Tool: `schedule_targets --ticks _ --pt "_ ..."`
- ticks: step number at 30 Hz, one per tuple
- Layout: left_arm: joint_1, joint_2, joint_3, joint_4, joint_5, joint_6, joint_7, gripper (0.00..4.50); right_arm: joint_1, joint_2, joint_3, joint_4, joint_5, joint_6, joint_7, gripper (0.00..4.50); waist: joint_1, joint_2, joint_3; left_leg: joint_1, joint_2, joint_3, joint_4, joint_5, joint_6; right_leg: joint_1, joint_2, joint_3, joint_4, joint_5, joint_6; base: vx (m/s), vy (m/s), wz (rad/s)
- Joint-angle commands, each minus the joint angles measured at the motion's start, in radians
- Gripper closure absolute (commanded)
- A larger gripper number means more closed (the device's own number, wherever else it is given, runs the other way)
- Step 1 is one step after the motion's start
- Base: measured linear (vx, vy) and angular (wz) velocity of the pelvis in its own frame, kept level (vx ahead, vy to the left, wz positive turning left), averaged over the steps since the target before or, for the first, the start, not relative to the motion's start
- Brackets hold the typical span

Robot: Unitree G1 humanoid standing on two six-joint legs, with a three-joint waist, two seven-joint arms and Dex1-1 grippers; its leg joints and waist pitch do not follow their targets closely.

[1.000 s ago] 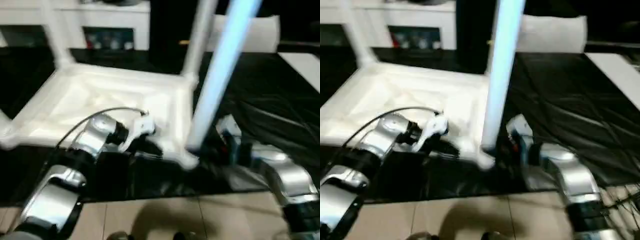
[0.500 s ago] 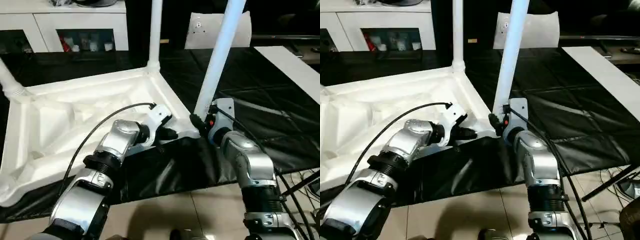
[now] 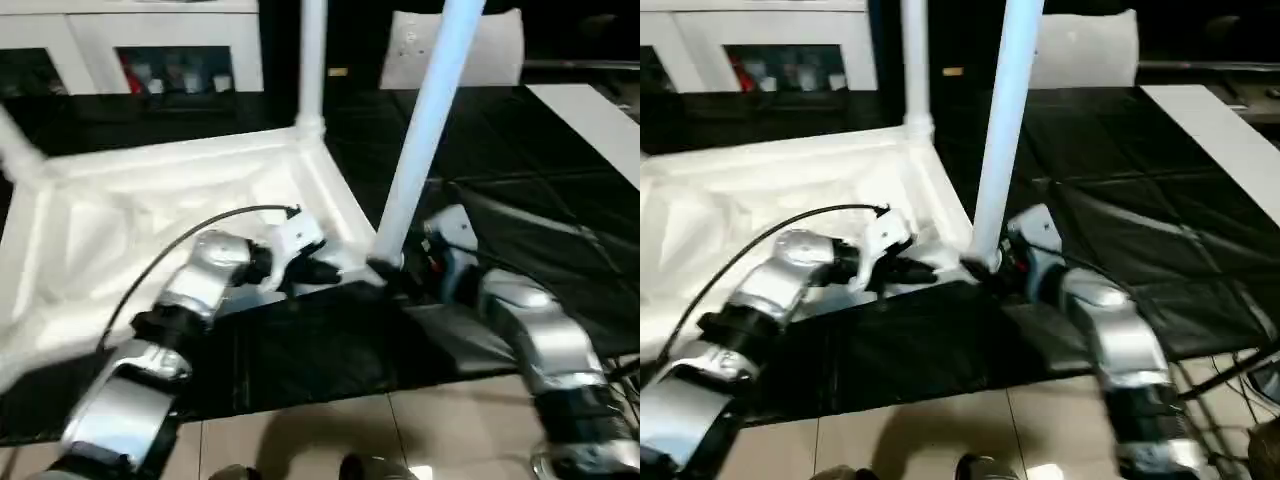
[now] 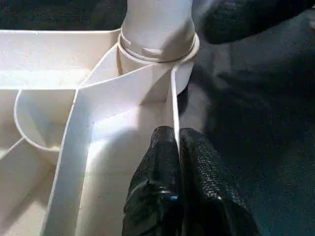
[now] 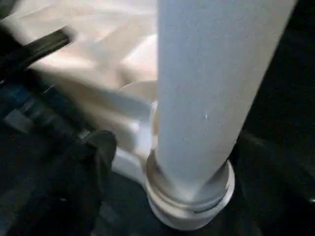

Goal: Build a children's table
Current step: Rotate leg to tighten

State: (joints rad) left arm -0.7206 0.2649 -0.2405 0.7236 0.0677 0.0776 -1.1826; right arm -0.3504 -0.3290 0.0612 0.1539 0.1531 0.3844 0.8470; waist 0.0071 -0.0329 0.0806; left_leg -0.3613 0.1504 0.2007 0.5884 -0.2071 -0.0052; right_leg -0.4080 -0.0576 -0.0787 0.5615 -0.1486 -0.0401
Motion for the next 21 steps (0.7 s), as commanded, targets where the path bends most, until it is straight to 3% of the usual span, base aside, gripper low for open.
schedule_targets --ticks 1,3,6,7,11,14,21 --pt "-0.002 0.001 -0.054 -0.015 -0.013 -0.057 -0.1 4.5 0.007 -0.019 0.05 -0.02 0.033 -0.022 0.1 0.1 0.007 -0.004 -0.068 0.014 0.094 -0.041 -0.062 -0.083 0.131 0.054 -0.112 0.063 -0.051 -0.222 -0.225 0.0 0.0 0.0" --pt "0.002 0.027 -0.066 -0.01 -0.019 -0.082 -0.173 4.5 0.007 -0.06 0.05 -0.017 0.043 -0.048 0.165 0.1 0.01 -0.004 -0.066 0.016 0.095 -0.04 -0.062 -0.105 0.116 0.054 -0.113 0.063 -0.054 -0.242 -0.227 0.0 0.0 0.0" --pt "0.0 0.065 -0.084 -0.006 -0.03 -0.109 -0.284 4.5 0.01 -0.131 0.062 -0.017 0.066 -0.085 0.305 0.1 0.031 -0.001 -0.064 0.023 0.101 -0.036 -0.064 -0.116 0.095 0.051 -0.113 0.064 -0.052 -0.25 -0.226 0.0 0.0 0.0" --pt "-0.001 0.069 -0.086 -0.003 -0.029 -0.114 -0.295 4.5 0.01 -0.14 0.063 -0.016 0.07 -0.088 0.321 0.1 0.042 -0.002 -0.064 0.021 0.104 -0.034 -0.065 -0.106 0.087 0.051 -0.111 0.064 -0.045 -0.226 -0.23 0.0 0.0 0.0" --pt "-0.006 0.088 -0.103 0.005 -0.021 -0.14 -0.34 4.5 0.014 -0.179 0.082 -0.011 0.077 -0.107 0.392 0.1 0.055 -0.01 -0.063 0.018 0.101 -0.034 -0.063 -0.123 0.077 0.054 -0.119 0.064 -0.048 -0.262 -0.221 0.0 0.0 0.0" --pt "-0.011 0.1 -0.122 0.01 -0.025 -0.16 -0.402 4.5 0.014 -0.215 0.103 -0.008 0.103 -0.102 0.471 0.35 0.058 -0.014 -0.062 0.016 0.1 -0.035 -0.064 -0.125 0.075 0.053 -0.118 0.064 -0.052 -0.303 -0.201 0.0 0.0 0.0" --pt "-0.02 0.096 -0.154 0.011 -0.029 -0.179 -0.432 4.5 0.002 -0.218 0.115 0.001 0.123 -0.09 0.518 0.92 0.062 -0.017 -0.061 0.017 0.101 -0.036 -0.063 -0.113 0.081 0.049 -0.117 0.062 -0.051 -0.308 -0.195 0.0 0.0 0.0"
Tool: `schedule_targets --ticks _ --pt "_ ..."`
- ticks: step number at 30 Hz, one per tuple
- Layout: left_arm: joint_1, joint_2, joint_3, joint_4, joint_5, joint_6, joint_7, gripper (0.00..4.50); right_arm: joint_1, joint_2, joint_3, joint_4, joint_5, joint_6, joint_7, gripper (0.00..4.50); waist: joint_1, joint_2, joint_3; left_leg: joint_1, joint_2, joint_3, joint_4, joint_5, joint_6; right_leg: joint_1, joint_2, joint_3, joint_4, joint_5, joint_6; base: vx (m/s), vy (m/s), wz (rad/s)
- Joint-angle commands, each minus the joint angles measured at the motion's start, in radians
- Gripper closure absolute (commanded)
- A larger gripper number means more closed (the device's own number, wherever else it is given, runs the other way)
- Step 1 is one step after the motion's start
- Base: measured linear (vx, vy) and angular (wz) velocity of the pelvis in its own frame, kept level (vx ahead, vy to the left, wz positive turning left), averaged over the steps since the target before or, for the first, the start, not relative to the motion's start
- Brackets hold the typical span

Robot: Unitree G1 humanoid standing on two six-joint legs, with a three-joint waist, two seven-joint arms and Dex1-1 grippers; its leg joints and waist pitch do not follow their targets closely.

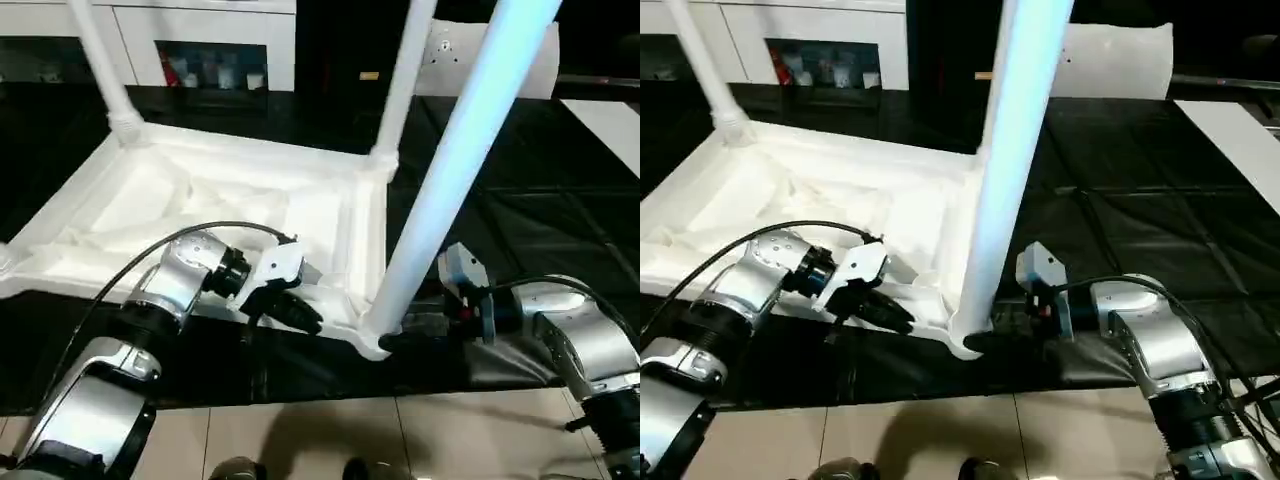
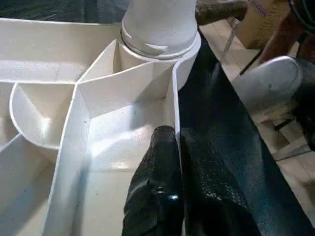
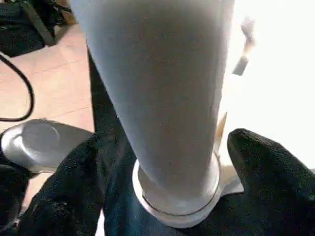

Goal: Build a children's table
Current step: Rotate leg to tighten

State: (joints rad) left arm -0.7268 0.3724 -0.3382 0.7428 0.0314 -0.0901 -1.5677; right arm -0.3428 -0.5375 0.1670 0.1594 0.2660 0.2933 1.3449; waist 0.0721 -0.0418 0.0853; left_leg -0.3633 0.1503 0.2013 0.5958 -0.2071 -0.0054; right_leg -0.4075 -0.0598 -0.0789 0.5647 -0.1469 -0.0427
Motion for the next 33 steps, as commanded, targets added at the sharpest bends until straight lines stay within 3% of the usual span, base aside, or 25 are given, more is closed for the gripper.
schedule_targets --ticks 1,7,12,18,22,24,25,26,29,30,32,33 --pt "-0.013 -0.012 -0.06 -0.012 0.004 -0.009 -0.047 4.5 -0.005 -0.01 0.013 -0.007 0.012 0.004 0.024 0.98 -0.001 -0.008 -0.066 0.02 0.101 -0.036 -0.07 -0.113 0.08 0.048 -0.114 0.062 -0.054 -0.31 -0.194 0.0 0.0 0.0" --pt "-0.016 -0.004 -0.081 -0.011 -0.007 -0.018 -0.047 4.5 0.003 -0.014 0.029 -0.016 0.022 0.012 0.044 1.51 0.011 -0.007 -0.065 0.021 0.101 -0.036 -0.071 -0.106 0.079 0.048 -0.115 0.062 -0.054 -0.305 -0.193 0.0 0.0 0.0" --pt "-0.021 0.002 -0.089 -0.003 -0.012 -0.025 -0.047 4.5 0.006 -0.015 0.031 -0.018 0.028 0.018 0.052 1.89 0.012 -0.007 -0.065 0.021 0.1 -0.037 -0.072 -0.119 0.066 0.048 -0.115 0.062 -0.057 -0.333 -0.181 0.0 0.0 0.0" --pt "-0.02 0.002 -0.09 -0.008 -0.024 -0.013 -0.047 4.5 0.023 -0.014 0.037 -0.039 0.046 0.042 0.046 2.37 0.013 -0.006 -0.064 0.021 0.101 -0.036 -0.072 -0.107 0.069 0.049 -0.115 0.062 -0.054 -0.302 -0.192 0.0 0.0 0.0" --pt "-0.016 -0.038 -0.051 -0.048 -0.033 0.076 -0.001 4.5 0.054 0.029 0.018 -0.101 0.074 0.135 -0.045 2.43 0.013 -0.007 -0.064 0.02 0.103 -0.037 -0.074 -0.104 0.064 0.05 -0.116 0.064 -0.054 -0.305 -0.191 0.0 0.0 0.0" --pt "-0.02 -0.059 -0.048 -0.053 -0.036 0.114 0.064 4.5 0.058 0.066 0.015 -0.118 0.058 0.171 -0.127 2.44 0.012 -0.007 -0.06 0.022 0.1 -0.038 -0.075 -0.125 0.055 0.046 -0.116 0.063 -0.061 -0.352 -0.177 0.0 0.0 0.0" --pt "-0.02 -0.075 -0.039 -0.054 -0.038 0.142 0.107 4.5 0.056 0.104 0.013 -0.116 0.031 0.185 -0.204 2.44 0.007 -0.008 -0.056 0.023 0.098 -0.041 -0.077 -0.157 0.041 0.044 -0.117 0.063 -0.069 -0.411 -0.164 0.0 0.0 0.0" --pt "-0.019 -0.094 -0.027 -0.055 -0.046 0.166 0.141 4.5 0.051 0.14 0.011 -0.11 0.008 0.205 -0.274 2.44 0.001 0.003 -0.051 0.026 0.093 -0.045 -0.079 -0.197 0.022 0.041 -0.121 0.062 -0.081 -0.494 -0.145 0.0 0.0 0.0" --pt "-0.025 -0.16 0.01 -0.052 -0.049 0.24 0.283 4.5 0.034 0.284 -0.019 -0.082 -0.022 0.27 -0.495 2.46 -0.028 -0.002 -0.044 0.035 0.086 -0.057 -0.081 -0.286 -0.023 0.034 -0.118 0.052 -0.103 -0.672 -0.084 0.0 0.0 0.0" --pt "-0.029 -0.178 0.018 -0.049 -0.045 0.262 0.326 4.5 0.027 0.324 -0.03 -0.073 -0.021 0.284 -0.547 2.47 -0.031 0.001 -0.045 0.036 0.084 -0.062 -0.081 -0.298 -0.028 0.033 -0.121 0.047 -0.108 -0.693 -0.076 0.0 0.0 0.0" --pt "-0.046 -0.231 0.053 -0.032 -0.041 0.32 0.449 4.5 0.0 0.417 -0.047 -0.041 -0.031 0.307 -0.67 2.48 -0.06 0.003 -0.048 0.026 0.089 -0.069 -0.086 -0.326 -0.034 0.043 -0.119 0.038 -0.108 -0.656 -0.075 0.0 0.0 0.0" --pt "-0.056 -0.256 0.071 -0.026 -0.041 0.345 0.506 4.5 -0.017 0.458 -0.056 -0.022 -0.042 0.315 -0.73 2.49 -0.062 0.006 -0.047 0.03 0.09 -0.069 -0.086 -0.336 -0.035 0.04 -0.119 0.037 -0.111 -0.648 -0.077 0.0 0.0 0.0"
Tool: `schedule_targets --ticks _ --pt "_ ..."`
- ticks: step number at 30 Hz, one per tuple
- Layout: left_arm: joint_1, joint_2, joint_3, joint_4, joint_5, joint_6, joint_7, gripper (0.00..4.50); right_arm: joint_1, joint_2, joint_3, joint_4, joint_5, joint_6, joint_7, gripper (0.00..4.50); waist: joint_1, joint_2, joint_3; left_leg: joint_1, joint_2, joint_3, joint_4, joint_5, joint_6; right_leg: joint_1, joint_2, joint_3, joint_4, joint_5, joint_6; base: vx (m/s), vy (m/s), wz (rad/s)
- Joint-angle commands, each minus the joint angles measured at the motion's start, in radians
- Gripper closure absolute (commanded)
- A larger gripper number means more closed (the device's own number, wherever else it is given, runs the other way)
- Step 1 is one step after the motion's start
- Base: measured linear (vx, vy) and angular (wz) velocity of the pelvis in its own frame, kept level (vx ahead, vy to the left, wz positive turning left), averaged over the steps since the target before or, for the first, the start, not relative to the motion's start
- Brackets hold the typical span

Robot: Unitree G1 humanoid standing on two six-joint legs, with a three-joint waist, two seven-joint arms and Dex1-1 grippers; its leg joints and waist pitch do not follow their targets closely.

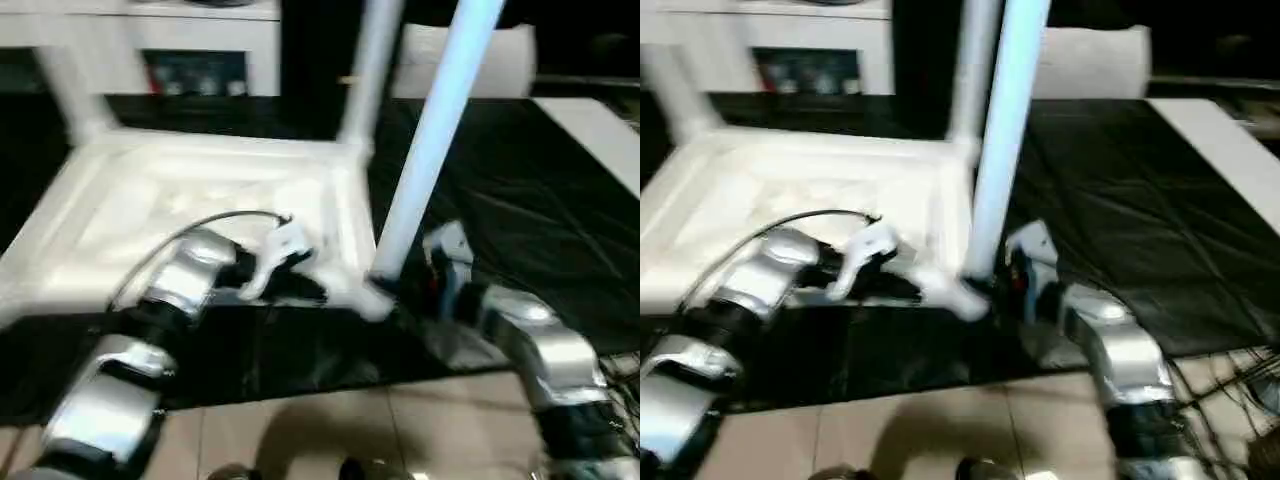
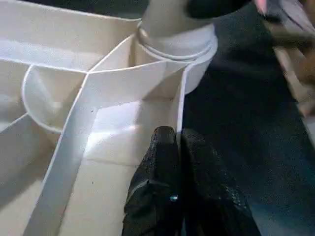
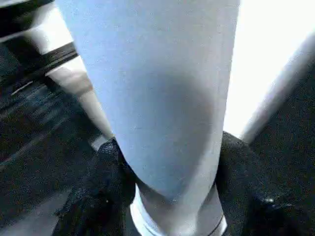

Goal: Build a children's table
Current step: Rotate leg to tighten

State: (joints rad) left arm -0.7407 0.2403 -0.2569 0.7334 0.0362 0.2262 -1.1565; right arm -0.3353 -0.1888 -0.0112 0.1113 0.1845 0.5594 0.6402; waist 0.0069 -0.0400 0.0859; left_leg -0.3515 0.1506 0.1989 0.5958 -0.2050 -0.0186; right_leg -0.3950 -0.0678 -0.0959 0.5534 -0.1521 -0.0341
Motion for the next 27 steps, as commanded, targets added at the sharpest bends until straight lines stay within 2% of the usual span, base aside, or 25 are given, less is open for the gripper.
schedule_targets --ticks 1,4,6,7,9,10,12,13,15,16,20,21,22,23,24,25,26,27 --pt "-0.052 -0.147 0.008 -0.009 -0.046 0.051 0.152 4.5 -0.041 0.145 0.116 0.046 0.03 0.052 -0.077 2.49 -0.009 0.003 -0.049 0.017 0.087 -0.067 -0.084 -0.344 -0.021 0.027 -0.115 0.05 -0.099 -0.624 -0.095 0.0 0.0 0.0" --pt "-0.08 -0.205 0.049 0.005 -0.048 0.095 0.287 4.5 -0.105 0.253 0.084 0.119 0.004 0.056 -0.218 2.49 -0.022 0.005 -0.052 0.015 0.085 -0.063 -0.082 -0.333 -0.012 0.024 -0.116 0.053 -0.095 -0.582 -0.116 0.0 0.0 0.0" --pt "-0.089 -0.23 0.075 -0.003 -0.048 0.117 0.337 4.5 -0.133 0.296 0.076 0.149 -0.014 0.025 -0.259 2.49 -0.021 0.006 -0.056 0.014 0.085 -0.058 -0.081 -0.295 0.005 0.026 -0.116 0.059 -0.091 -0.519 -0.132 0.0 0.0 0.0" --pt "-0.09 -0.234 0.078 -0.009 -0.047 0.118 0.344 4.5 -0.139 0.303 0.077 0.155 -0.017 0.007 -0.26 1.95 -0.022 0.006 -0.056 0.011 0.086 -0.057 -0.082 -0.284 0.009 0.028 -0.116 0.061 -0.088 -0.495 -0.139 0.0 0.0 0.0" --pt "-0.089 -0.234 0.073 -0.017 -0.041 0.117 0.337 4.5 -0.14 0.308 0.074 0.156 -0.016 -0.012 -0.258 1.81 -0.018 0.005 -0.061 0.008 0.087 -0.053 -0.083 -0.239 0.023 0.032 -0.115 0.065 -0.078 -0.405 -0.159 0.0 0.0 0.0" --pt "-0.079 -0.22 0.056 -0.027 -0.023 0.102 0.317 4.5 -0.132 0.305 0.057 0.143 -0.01 -0.017 -0.256 1.75 -0.016 0.003 -0.064 0.002 0.087 -0.05 -0.081 -0.191 0.044 0.039 -0.116 0.068 -0.066 -0.33 -0.185 0.0 0.0 0.0" --pt "-0.064 -0.199 0.035 -0.038 -0.009 0.088 0.287 4.5 -0.118 0.28 0.059 0.125 -0.017 -0.028 -0.236 1.43 -0.013 0.003 -0.066 0.005 0.088 -0.047 -0.078 -0.171 0.055 0.038 -0.116 0.068 -0.063 -0.303 -0.198 0.0 0.0 0.0" --pt "-0.053 -0.179 0.024 -0.042 -0.001 0.072 0.265 4.5 -0.105 0.255 0.058 0.112 -0.019 -0.035 -0.216 1.34 -0.011 0.006 -0.068 0.0 0.086 -0.046 -0.076 -0.152 0.066 0.043 -0.117 0.069 -0.059 -0.288 -0.203 0.0 0.0 0.0" --pt "-0.041 -0.159 0.015 -0.046 0.009 0.058 0.245 4.5 -0.093 0.229 0.058 0.102 -0.024 -0.047 -0.194 1.23 -0.006 0.004 -0.07 -0.002 0.086 -0.044 -0.075 -0.126 0.082 0.047 -0.116 0.069 -0.054 -0.254 -0.208 0.0 0.0 0.0" --pt "-0.03 -0.139 0.006 -0.048 0.016 0.047 0.223 4.5 -0.08 0.201 0.06 0.089 -0.027 -0.06 -0.169 1.1 -0.002 0.005 -0.071 0.0 0.088 -0.044 -0.075 -0.116 0.088 0.047 -0.115 0.067 -0.052 -0.242 -0.211 0.0 0.0 0.0" --pt "0.009 -0.061 -0.025 -0.066 0.031 -0.029 0.112 4.5 -0.033 0.09 0.063 0.028 -0.009 -0.088 -0.04 0.79 0.0 0.007 -0.072 0.001 0.092 -0.043 -0.075 -0.11 0.104 0.051 -0.112 0.068 -0.045 -0.193 -0.229 0.0 0.0 0.0" --pt "0.012 -0.055 -0.026 -0.068 0.03 -0.031 0.103 4.5 -0.03 0.079 0.062 0.025 -0.01 -0.091 -0.03 0.71 -0.002 0.007 -0.071 0.001 0.093 -0.042 -0.076 -0.112 0.103 0.049 -0.112 0.068 -0.045 -0.194 -0.231 0.0 0.0 0.0" --pt "0.034 -0.01 -0.037 -0.082 0.015 -0.09 0.001 4.5 -0.012 0.0 0.07 0.015 -0.016 -0.12 0.057 0.57 -0.002 0.007 -0.072 0.004 0.094 -0.043 -0.076 -0.126 0.093 0.047 -0.113 0.068 -0.047 -0.214 -0.236 0.0 0.0 0.0" --pt "0.039 0.005 -0.04 -0.084 0.011 -0.093 -0.023 4.5 -0.006 -0.029 0.073 0.012 -0.019 -0.133 0.093 0.44 0.0 0.003 -0.069 0.002 0.091 -0.041 -0.076 -0.148 0.088 0.052 -0.113 0.068 -0.053 -0.255 -0.224 0.0 0.0 0.0" --pt "0.039 0.005 -0.04 -0.084 0.011 -0.093 -0.023 4.5 -0.006 -0.029 0.073 0.012 -0.019 -0.133 0.093 0.36 0.006 0.007 -0.069 0.005 0.092 -0.042 -0.075 -0.153 0.081 0.052 -0.115 0.067 -0.052 -0.266 -0.22 0.0 0.0 0.0" --pt "0.043 0.03 -0.05 -0.081 0.011 -0.127 -0.065 4.5 0.005 -0.07 0.078 0.005 -0.016 -0.154 0.159 0.31 0.005 0.009 -0.068 0.006 0.094 -0.042 -0.076 -0.16 0.077 0.046 -0.114 0.068 -0.055 -0.278 -0.218 0.0 0.0 0.0" --pt "0.042 0.045 -0.057 -0.074 0.012 -0.145 -0.089 4.5 0.011 -0.096 0.081 -0.002 -0.008 -0.165 0.203 0.31 0.005 0.001 -0.07 0.006 0.095 -0.042 -0.076 -0.169 0.072 0.047 -0.113 0.069 -0.054 -0.292 -0.212 0.0 0.0 0.0" --pt "0.041 0.052 -0.059 -0.072 0.012 -0.155 -0.103 4.5 0.014 -0.107 0.083 -0.004 -0.005 -0.172 0.221 0.31 0.008 0.005 -0.07 0.007 0.096 -0.043 -0.076 -0.17 0.07 0.046 -0.115 0.068 -0.054 -0.297 -0.211 0.0 0.0 0.0"
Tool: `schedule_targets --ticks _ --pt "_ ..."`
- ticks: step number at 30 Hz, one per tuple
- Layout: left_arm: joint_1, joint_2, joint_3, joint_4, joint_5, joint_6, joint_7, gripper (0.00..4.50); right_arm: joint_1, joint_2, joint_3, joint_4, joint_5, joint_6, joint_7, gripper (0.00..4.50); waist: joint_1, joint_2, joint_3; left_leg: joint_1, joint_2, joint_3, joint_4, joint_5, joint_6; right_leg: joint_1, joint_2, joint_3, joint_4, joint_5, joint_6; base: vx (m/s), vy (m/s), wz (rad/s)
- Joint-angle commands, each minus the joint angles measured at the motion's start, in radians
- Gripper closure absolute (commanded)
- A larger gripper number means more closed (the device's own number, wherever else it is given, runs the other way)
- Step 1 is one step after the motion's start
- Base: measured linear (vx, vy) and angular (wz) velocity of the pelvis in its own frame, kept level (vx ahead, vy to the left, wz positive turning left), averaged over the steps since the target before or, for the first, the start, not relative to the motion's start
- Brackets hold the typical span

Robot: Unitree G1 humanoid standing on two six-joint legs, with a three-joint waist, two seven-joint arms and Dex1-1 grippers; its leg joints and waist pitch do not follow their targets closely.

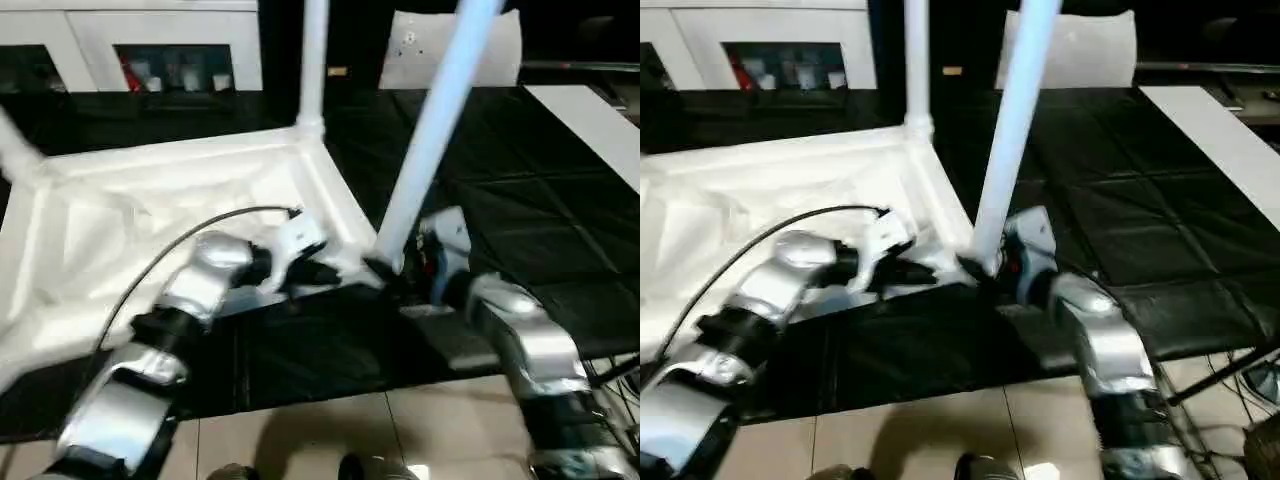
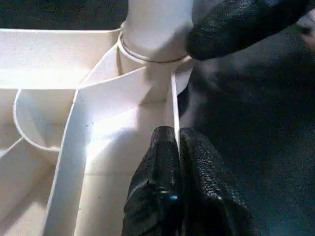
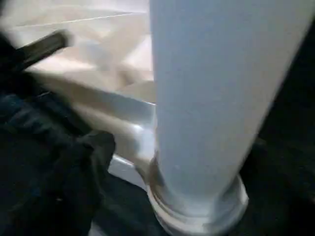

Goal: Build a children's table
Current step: Rotate leg to tighten

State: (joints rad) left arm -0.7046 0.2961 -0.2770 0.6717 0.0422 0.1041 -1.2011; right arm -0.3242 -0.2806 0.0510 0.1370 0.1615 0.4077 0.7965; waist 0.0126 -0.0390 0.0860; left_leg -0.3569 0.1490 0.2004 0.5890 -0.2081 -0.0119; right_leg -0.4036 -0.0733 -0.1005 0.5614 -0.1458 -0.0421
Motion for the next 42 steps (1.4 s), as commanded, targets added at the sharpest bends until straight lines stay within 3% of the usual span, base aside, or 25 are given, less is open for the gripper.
schedule_targets --ticks 1,7,11,12,13,21,25,27,38,42 --pt "0.003 0.016 -0.046 -0.003 0.002 -0.055 -0.1 4.5 0.009 -0.052 0.026 -0.035 0.027 -0.038 0.115 0.31 0.008 0.006 -0.069 0.016 0.097 -0.044 -0.069 -0.171 0.06 0.052 -0.108 0.073 -0.063 -0.313 -0.198 0.0 0.0 0.0" --pt "-0.004 0.066 -0.064 0.01 -0.017 -0.099 -0.246 4.5 0.007 -0.164 0.048 -0.017 0.058 -0.102 0.301 0.31 0.03 -0.002 -0.075 0.017 0.1 -0.04 -0.068 -0.131 0.06 0.055 -0.111 0.074 -0.05 -0.253 -0.216 0.0 0.0 0.0" --pt "-0.015 0.104 -0.096 0.035 -0.005 -0.159 -0.334 4.5 -0.004 -0.225 0.068 0.005 0.085 -0.121 0.426 0.31 0.041 -0.003 -0.074 0.012 0.098 -0.037 -0.064 -0.117 0.079 0.058 -0.108 0.071 -0.049 -0.262 -0.214 0.0 0.0 0.0" --pt "-0.017 0.108 -0.1 0.038 -0.005 -0.17 -0.349 4.5 -0.007 -0.234 0.073 0.01 0.09 -0.124 0.446 0.31 0.043 -0.01 -0.077 0.013 0.099 -0.035 -0.063 -0.118 0.08 0.059 -0.108 0.071 -0.05 -0.269 -0.209 0.0 0.0 0.0" --pt "-0.018 0.11 -0.102 0.038 -0.007 -0.175 -0.363 4.5 -0.009 -0.24 0.077 0.012 0.094 -0.126 0.462 0.31 0.051 -0.007 -0.076 0.014 0.101 -0.035 -0.062 -0.117 0.078 0.056 -0.11 0.071 -0.05 -0.288 -0.204 0.0 0.0 0.0" --pt "-0.021 0.113 -0.129 0.029 -0.007 -0.197 -0.413 4.5 -0.018 -0.249 0.104 0.023 0.099 -0.143 0.523 1.04 0.06 -0.009 -0.076 0.015 0.102 -0.038 -0.062 -0.144 0.048 0.051 -0.113 0.07 -0.055 -0.363 -0.182 0.0 0.0 0.0" --pt "-0.023 0.108 -0.151 0.023 -0.017 -0.203 -0.413 4.5 -0.011 -0.245 0.13 0.024 0.096 -0.158 0.539 1.34 0.069 -0.009 -0.078 0.017 0.102 -0.038 -0.061 -0.145 0.04 0.05 -0.113 0.071 -0.052 -0.358 -0.182 0.0 0.0 0.0" --pt "-0.027 0.107 -0.163 0.028 -0.022 -0.213 -0.413 4.5 -0.011 -0.243 0.136 0.028 0.096 -0.164 0.551 1.47 0.074 -0.006 -0.077 0.018 0.101 -0.038 -0.061 -0.149 0.038 0.049 -0.113 0.072 -0.052 -0.358 -0.184 0.0 0.0 0.0" --pt "-0.041 0.107 -0.181 0.044 -0.03 -0.228 -0.413 4.5 -0.013 -0.239 0.16 0.031 0.106 -0.158 0.582 2.37 0.076 -0.009 -0.078 0.015 0.101 -0.038 -0.061 -0.132 0.042 0.052 -0.111 0.071 -0.045 -0.319 -0.193 0.0 0.0 0.0" --pt "-0.038 0.104 -0.174 0.042 -0.036 -0.215 -0.413 4.5 -0.002 -0.237 0.161 0.017 0.118 -0.14 0.584 2.43 0.077 -0.009 -0.078 0.016 0.101 -0.038 -0.06 -0.128 0.044 0.053 -0.111 0.071 -0.046 -0.319 -0.194 0.0 0.0 0.0"
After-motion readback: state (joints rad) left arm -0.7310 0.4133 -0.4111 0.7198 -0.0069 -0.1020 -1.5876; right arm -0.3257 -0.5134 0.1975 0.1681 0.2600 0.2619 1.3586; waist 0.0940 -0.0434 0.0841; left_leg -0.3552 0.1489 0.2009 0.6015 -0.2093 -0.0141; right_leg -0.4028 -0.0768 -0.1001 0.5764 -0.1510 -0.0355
